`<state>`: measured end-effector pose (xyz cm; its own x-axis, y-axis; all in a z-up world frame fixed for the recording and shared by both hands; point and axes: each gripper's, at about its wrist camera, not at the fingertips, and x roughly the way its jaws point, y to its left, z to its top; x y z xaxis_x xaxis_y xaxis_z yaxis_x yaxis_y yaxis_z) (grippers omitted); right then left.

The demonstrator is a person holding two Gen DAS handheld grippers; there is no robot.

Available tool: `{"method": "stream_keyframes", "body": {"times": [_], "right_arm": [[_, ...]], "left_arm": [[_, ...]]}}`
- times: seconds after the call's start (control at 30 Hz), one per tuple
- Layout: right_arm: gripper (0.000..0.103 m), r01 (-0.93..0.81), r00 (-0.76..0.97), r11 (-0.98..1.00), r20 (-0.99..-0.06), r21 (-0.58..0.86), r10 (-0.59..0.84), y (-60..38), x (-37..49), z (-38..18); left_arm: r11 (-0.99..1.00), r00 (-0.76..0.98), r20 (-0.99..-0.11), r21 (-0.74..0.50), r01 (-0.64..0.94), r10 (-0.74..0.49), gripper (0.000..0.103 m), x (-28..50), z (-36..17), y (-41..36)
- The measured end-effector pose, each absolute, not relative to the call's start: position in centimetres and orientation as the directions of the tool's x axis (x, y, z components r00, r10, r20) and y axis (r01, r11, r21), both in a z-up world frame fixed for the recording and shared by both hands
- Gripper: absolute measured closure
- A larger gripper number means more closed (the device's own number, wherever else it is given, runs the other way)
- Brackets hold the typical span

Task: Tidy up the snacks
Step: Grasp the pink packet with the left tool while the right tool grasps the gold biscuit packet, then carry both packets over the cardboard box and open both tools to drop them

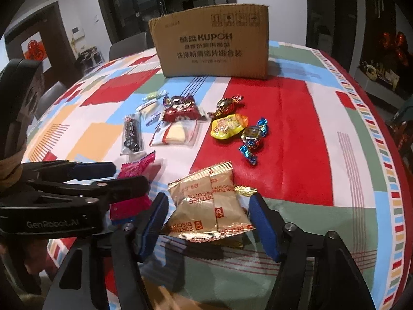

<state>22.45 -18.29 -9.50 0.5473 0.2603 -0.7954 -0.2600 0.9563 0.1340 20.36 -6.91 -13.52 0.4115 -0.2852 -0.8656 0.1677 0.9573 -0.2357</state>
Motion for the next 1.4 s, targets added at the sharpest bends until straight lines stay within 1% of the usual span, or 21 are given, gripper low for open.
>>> {"method": "stream_keyframes", "body": {"times": [0.07,0.1,0.13,0.4,0.47,0.73,1.07,1.4], "right_arm": [[0.041,-0.261,0.545,0.956,-0.797,0.137,0.262,-18.2,22.5,-9.7],[0.041,-0.261,0.549,0.956,-0.794,0.133,0.261,-18.2,22.4,-9.7],[0.042,-0.262,0.552,0.956,-0.793,0.129,0.258,-18.2,22.4,-9.7],[0.048,-0.253,0.570,0.961,-0.785,0.111,0.240,-18.0,22.2,-9.5],[0.048,-0.241,0.572,0.963,-0.784,0.119,0.240,-18.1,22.2,-9.5],[0.049,-0.223,0.607,0.967,-0.759,0.120,0.234,-18.0,21.8,-8.2],[0.049,-0.212,0.672,0.971,-0.705,0.109,0.226,-17.7,20.8,-4.9],[0.049,-0.204,0.753,0.975,-0.622,0.089,0.214,-17.1,21.1,-0.9]], "left_arm": [[0.960,0.406,-0.871,-0.231,0.158,-0.277,0.040,20.6,-13.7,-7.0],[0.962,0.408,-0.872,-0.223,0.158,-0.269,0.042,20.5,-13.7,-7.1],[0.963,0.406,-0.875,-0.216,0.160,-0.264,0.043,20.5,-13.7,-7.2],[0.959,0.405,-0.872,-0.225,0.169,-0.276,0.064,20.2,-13.3,-7.1],[0.960,0.410,-0.870,-0.224,0.166,-0.273,0.066,20.1,-13.1,-7.0],[0.960,0.446,-0.852,-0.219,0.174,-0.275,0.068,18.9,-11.6,-6.4],[0.959,0.540,-0.794,-0.204,0.197,-0.279,0.069,17.4,-8.2,-5.4],[0.964,0.649,-0.716,-0.141,0.224,-0.256,0.069,17.7,-4.0,-4.5]]}}
